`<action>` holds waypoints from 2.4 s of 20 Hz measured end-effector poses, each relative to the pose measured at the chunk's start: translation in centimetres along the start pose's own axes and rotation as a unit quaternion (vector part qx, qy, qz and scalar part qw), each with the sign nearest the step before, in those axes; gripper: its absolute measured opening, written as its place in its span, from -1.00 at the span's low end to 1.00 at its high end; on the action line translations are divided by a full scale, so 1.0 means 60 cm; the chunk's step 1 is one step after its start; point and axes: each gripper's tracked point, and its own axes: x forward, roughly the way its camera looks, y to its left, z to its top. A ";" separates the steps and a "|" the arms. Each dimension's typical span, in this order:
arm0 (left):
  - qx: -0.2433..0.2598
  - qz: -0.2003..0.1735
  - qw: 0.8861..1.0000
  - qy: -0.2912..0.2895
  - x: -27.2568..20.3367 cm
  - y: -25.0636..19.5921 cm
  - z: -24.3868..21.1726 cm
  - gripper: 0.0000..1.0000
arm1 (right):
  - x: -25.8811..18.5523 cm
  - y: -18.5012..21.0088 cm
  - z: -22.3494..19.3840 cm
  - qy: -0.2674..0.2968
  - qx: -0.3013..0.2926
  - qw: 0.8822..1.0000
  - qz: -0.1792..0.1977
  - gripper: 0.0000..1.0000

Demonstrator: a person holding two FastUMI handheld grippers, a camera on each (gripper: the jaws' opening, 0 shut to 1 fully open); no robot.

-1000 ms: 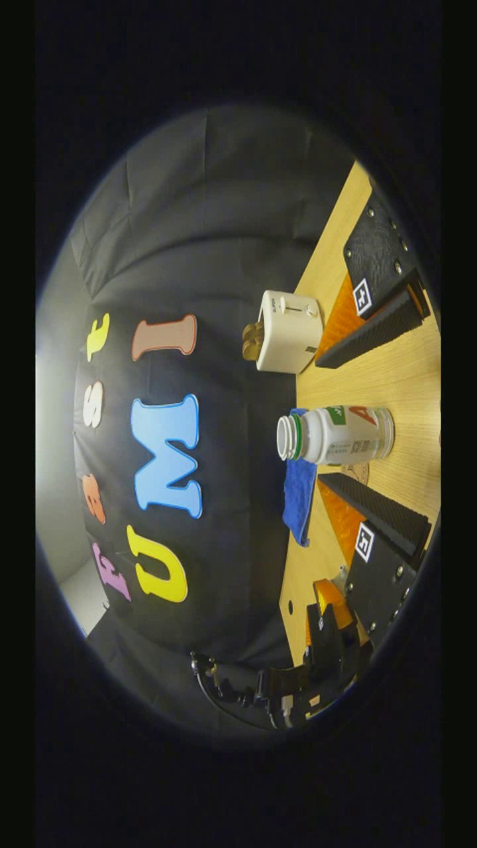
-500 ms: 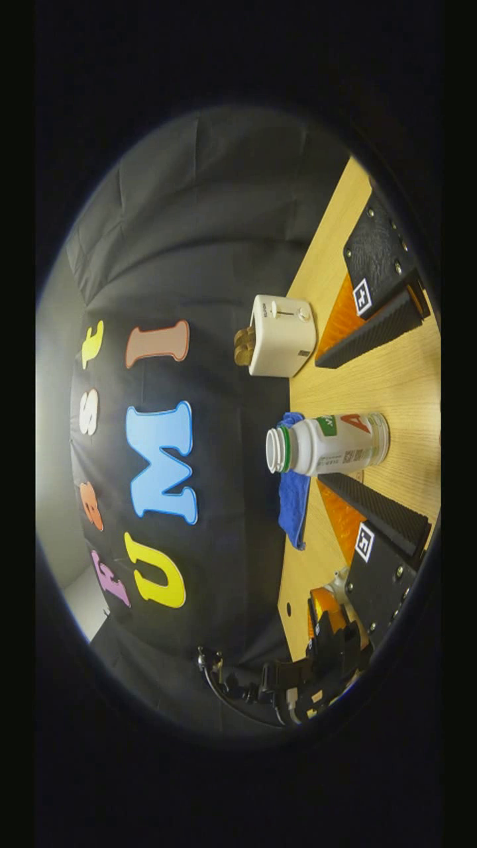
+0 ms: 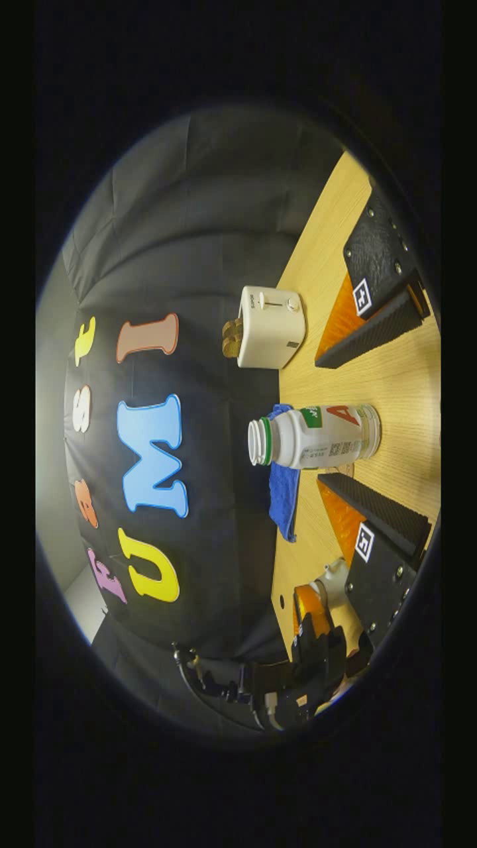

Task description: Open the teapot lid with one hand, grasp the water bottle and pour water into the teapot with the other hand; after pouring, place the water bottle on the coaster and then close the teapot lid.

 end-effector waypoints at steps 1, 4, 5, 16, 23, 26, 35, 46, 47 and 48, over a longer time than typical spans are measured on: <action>-0.005 -0.005 1.000 -0.004 -0.006 -0.002 0.010 -0.77 | 0.003 0.000 -0.003 0.001 0.000 1.000 0.003 0.94; -0.013 -0.010 1.000 -0.021 -0.027 0.004 0.040 -0.77 | 0.017 0.000 -0.014 0.010 0.000 1.000 0.011 0.95; -0.015 -0.009 1.000 -0.026 -0.035 0.008 0.050 -0.77 | 0.021 0.001 -0.019 0.015 -0.001 1.000 0.014 0.95; -0.042 0.023 0.998 -0.041 -0.120 0.097 0.078 -0.77 | 0.071 0.017 -0.060 0.047 -0.039 0.998 0.034 0.95; -0.065 0.037 0.997 -0.028 -0.138 0.137 0.052 -0.77 | 0.093 0.020 -0.079 0.063 -0.059 0.996 0.033 0.64; -0.076 0.037 0.996 -0.023 -0.142 0.146 0.040 -0.77 | 0.091 0.023 -0.076 0.064 -0.065 0.995 0.034 0.57; -0.086 0.052 0.995 -0.013 -0.155 0.189 0.011 -0.77 | 0.090 0.054 -0.018 0.042 -0.221 0.974 0.006 0.51; -0.095 0.066 0.993 -0.007 -0.176 0.235 -0.022 -0.77 | 0.113 0.121 0.006 0.030 -0.490 0.871 -0.023 0.51; -0.098 0.068 0.993 -0.006 -0.177 0.240 -0.025 -0.77 | 0.115 0.126 0.006 0.026 -0.514 0.857 -0.025 0.52; -0.100 0.069 0.993 -0.005 -0.178 0.245 -0.028 -0.77 | 0.117 0.133 0.004 0.026 -0.532 0.846 -0.024 0.51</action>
